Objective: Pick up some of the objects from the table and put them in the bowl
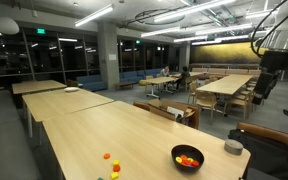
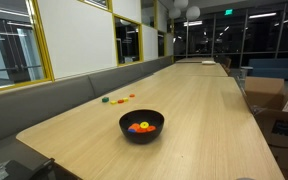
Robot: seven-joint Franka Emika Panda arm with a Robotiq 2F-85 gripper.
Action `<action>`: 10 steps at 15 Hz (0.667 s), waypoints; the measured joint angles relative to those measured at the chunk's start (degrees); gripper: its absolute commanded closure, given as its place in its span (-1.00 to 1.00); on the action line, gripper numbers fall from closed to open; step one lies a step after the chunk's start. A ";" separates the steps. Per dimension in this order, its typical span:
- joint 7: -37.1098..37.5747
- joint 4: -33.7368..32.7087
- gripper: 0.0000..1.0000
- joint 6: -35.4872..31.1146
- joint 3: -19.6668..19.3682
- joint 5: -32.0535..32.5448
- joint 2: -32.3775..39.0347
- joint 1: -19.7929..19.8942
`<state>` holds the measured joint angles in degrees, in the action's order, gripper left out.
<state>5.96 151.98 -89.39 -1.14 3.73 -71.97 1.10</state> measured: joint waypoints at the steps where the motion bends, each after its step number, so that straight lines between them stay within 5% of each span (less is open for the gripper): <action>1: -0.24 0.01 -1.00 0.68 -0.56 0.19 -0.17 0.38; 10: -1.49 0.38 -1.00 2.58 -4.43 0.36 0.34 2.10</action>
<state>4.48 152.36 -86.81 -5.57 4.09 -71.63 3.19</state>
